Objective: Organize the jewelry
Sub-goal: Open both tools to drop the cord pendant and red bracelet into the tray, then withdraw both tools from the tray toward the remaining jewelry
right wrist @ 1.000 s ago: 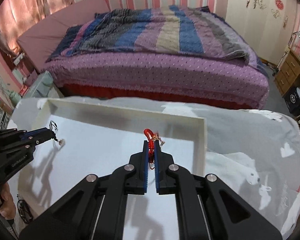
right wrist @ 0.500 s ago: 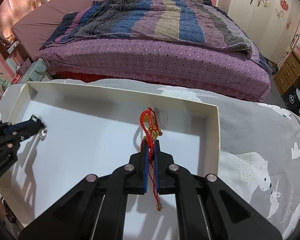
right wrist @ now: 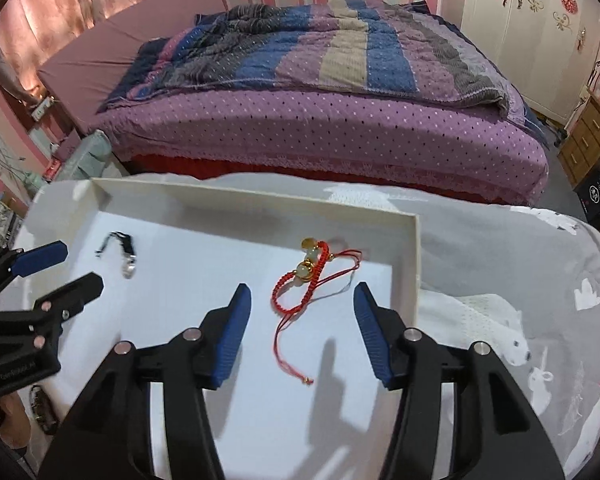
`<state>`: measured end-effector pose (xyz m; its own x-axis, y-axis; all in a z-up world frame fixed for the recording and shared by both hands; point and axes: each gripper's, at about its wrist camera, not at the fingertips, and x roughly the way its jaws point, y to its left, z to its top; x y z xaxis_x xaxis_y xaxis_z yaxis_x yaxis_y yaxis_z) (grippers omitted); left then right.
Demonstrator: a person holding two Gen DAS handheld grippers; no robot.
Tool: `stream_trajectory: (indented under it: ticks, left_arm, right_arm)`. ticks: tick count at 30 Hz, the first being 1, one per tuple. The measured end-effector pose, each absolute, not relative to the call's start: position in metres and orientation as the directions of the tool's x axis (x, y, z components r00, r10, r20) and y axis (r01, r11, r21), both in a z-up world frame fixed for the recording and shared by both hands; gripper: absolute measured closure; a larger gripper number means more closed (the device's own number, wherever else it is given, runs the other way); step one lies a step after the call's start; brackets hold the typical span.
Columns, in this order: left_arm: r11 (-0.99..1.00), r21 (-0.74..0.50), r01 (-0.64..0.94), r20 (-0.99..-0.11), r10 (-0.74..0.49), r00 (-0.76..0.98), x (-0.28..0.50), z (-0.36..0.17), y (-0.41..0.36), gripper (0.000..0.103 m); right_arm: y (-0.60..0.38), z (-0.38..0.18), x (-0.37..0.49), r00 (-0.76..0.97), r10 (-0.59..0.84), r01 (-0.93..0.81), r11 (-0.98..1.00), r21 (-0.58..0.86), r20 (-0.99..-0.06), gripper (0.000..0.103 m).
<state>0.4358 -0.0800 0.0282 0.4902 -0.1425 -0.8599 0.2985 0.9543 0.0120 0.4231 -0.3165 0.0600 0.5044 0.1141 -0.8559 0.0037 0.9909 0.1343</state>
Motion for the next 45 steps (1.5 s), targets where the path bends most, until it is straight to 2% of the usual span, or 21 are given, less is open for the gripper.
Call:
stream_trajectory:
  ticks: [2,3,6,10,16,25,45]
  left_arm:
    - [0.955,0.025,0.295,-0.842,-0.139,0.520,0.425,0.044,-0.074,0.014]
    - [0.956,0.024,0.294,-0.836,-0.142,0.530,0.421,0.051,-0.071,0.010]
    - [0.958,0.021,0.285,-0.817,-0.148,0.558,0.402,0.076,-0.059,0.007]
    - [0.964,0.028,0.266,-0.801,-0.137,0.582,0.378,0.102,-0.043,0.003]
    - [0.974,0.055,0.221,-0.783,-0.095,0.615,0.341,0.134,-0.020,0.003]
    - [0.984,0.054,0.170,-0.759,-0.071,0.647,0.297,0.162,0.009,0.003]
    - [0.980,0.075,0.186,-0.778,-0.059,0.625,0.217,0.139,0.033,0.003]
  right_arm:
    - [-0.323,0.080,0.412,0.528,0.119,0.003,0.990,0.142,-0.841,0.039]
    - [-0.326,0.088,0.407,0.538,0.115,0.003,0.990,0.138,-0.835,0.032]
    - [-0.335,0.117,0.389,0.558,0.091,0.020,0.992,0.123,-0.825,0.029]
    - [-0.347,0.151,0.363,0.577,0.072,0.048,0.991,0.122,-0.814,0.020]
    - [-0.351,0.192,0.316,0.615,0.024,0.064,0.995,0.080,-0.788,0.019]
    - [-0.347,0.224,0.261,0.631,-0.028,0.106,0.993,0.051,-0.775,0.019]
    - [-0.324,0.206,0.190,0.594,-0.016,0.118,0.991,0.068,-0.805,0.019]
